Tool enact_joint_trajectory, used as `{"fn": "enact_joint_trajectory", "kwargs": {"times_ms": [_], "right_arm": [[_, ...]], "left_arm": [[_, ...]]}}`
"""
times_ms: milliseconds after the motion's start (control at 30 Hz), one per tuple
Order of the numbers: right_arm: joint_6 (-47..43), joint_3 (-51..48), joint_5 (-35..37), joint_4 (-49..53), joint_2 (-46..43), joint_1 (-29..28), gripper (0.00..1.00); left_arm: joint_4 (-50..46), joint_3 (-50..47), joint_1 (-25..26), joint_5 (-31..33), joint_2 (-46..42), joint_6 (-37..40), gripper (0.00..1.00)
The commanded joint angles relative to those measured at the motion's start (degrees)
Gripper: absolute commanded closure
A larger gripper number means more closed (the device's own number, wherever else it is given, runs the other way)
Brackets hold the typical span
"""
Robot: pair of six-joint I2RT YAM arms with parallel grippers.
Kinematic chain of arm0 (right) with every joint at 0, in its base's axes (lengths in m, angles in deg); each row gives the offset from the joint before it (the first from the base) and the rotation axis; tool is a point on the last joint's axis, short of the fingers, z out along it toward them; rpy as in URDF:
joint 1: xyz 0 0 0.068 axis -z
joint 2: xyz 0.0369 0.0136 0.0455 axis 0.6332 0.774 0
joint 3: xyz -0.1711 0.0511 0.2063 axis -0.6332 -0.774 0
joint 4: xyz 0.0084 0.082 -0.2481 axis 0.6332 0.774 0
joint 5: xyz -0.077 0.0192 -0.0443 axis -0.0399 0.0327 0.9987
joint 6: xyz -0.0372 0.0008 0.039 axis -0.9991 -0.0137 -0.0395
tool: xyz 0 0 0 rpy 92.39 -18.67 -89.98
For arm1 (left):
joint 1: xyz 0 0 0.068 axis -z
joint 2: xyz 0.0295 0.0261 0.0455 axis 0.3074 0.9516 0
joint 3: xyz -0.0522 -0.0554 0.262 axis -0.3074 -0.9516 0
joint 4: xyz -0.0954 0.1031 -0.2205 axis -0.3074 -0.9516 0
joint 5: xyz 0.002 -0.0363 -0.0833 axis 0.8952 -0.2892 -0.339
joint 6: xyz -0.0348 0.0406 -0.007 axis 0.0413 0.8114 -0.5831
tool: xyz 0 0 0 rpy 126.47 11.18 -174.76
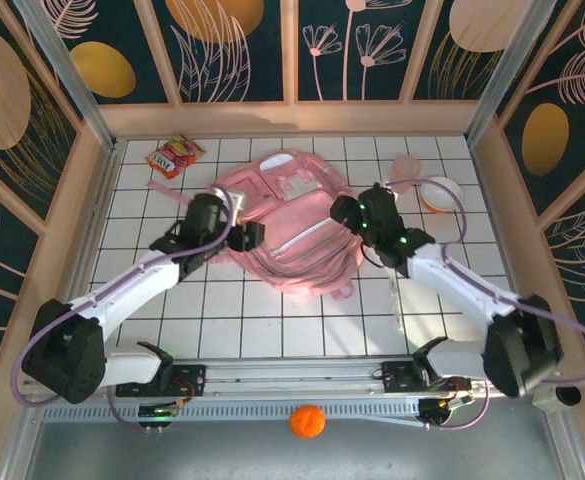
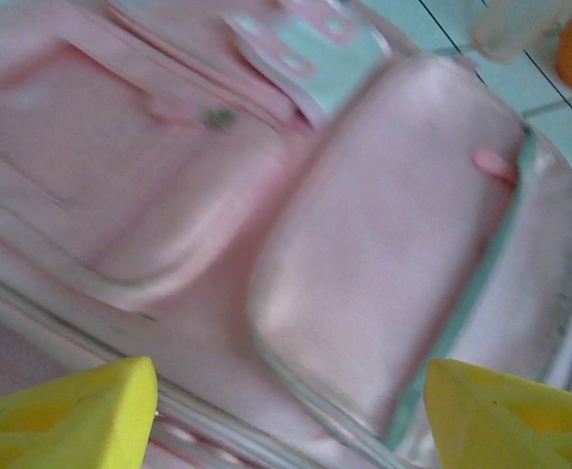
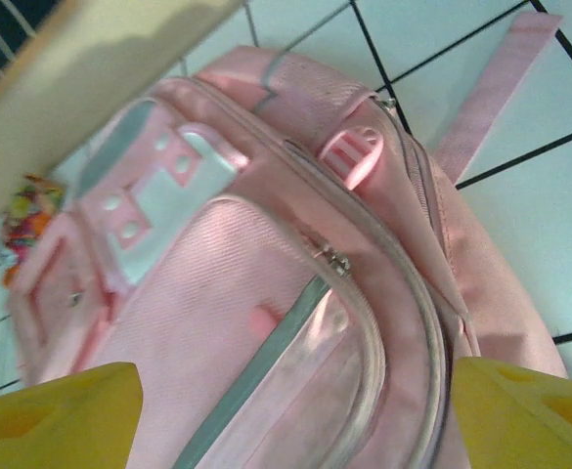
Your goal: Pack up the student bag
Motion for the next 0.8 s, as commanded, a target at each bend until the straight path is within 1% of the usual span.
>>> {"fn": "enact_joint_trajectory", "kwargs": {"times_ms": [0,67,133,167,200,233,267,333,367,433,500,567,633,700,767], "right_arm": [[1.5,-5.2,-0.7,-2.2,-7.5,-0.3,0.18],[3.6,-8.9,-1.4,-3.7,-11.9,-0.5,0.18],[5.7,-13.4,-3.3,-7.6,-15.2,-1.3,0.18],[6.7,-15.5,-4.3,-10.1,-16.4,-1.8,0.19],[7.0,-17.2,-5.2,-12.6,-17.0,-2.2,0.19],[6.5,-18.0,-6.2,-14.3,-17.0,-2.3,0.19],[5.8,-18.1,-6.9,-15.3,-16.5,-2.4,0.19],[4.4,-16.4,-8.1,-14.9,-14.3,-2.4,0.19],[3.5,-15.1,-8.8,-14.5,-13.0,-2.6,0.19],[2.2,-13.3,-8.8,-13.6,-10.3,-3.3,0.21],[1.7,-12.4,-8.8,-13.2,-8.1,-4.0,0.20],[1.7,-12.5,-8.8,-14.0,-6.7,-4.1,0.21],[1.3,-12.4,-10.8,-14.9,-5.7,-4.1,0.20],[-0.1,-11.5,-11.8,-15.3,-4.9,-4.1,0.20],[-1.4,-10.7,-12.9,-15.5,-4.4,-4.2,0.20]], "left_arm": [[-8.0,4.3,-5.0,-7.6,1.5,10.8,0.31],[-9.0,5.9,-8.7,-11.3,5.1,12.3,0.32],[-8.1,7.5,-12.0,-16.4,9.0,11.9,0.34],[-7.9,8.0,-13.1,-17.8,10.8,12.8,0.34],[-9.2,8.0,-13.3,-17.4,12.2,14.6,0.35],[-10.6,10.1,-13.3,-16.9,13.1,17.0,0.35],[-12.2,10.6,-13.3,-16.8,13.8,20.4,0.35],[-14.0,10.4,-13.3,-14.8,13.3,27.2,0.35],[-14.2,9.5,-13.3,-13.3,12.3,31.3,0.37],[-14.3,8.7,-13.3,-8.9,10.8,36.3,0.38],[-16.8,8.9,-13.3,-6.4,10.8,42.1,0.40],[-18.6,9.4,-13.3,-6.7,11.4,45.9,0.42],[-19.3,9.5,-13.3,-9.1,12.0,48.8,0.42],[-20.0,9.2,-13.3,-10.6,13.1,54.1,0.43],[-23.2,10.4,-13.3,-10.8,14.3,59.1,0.45]]}}
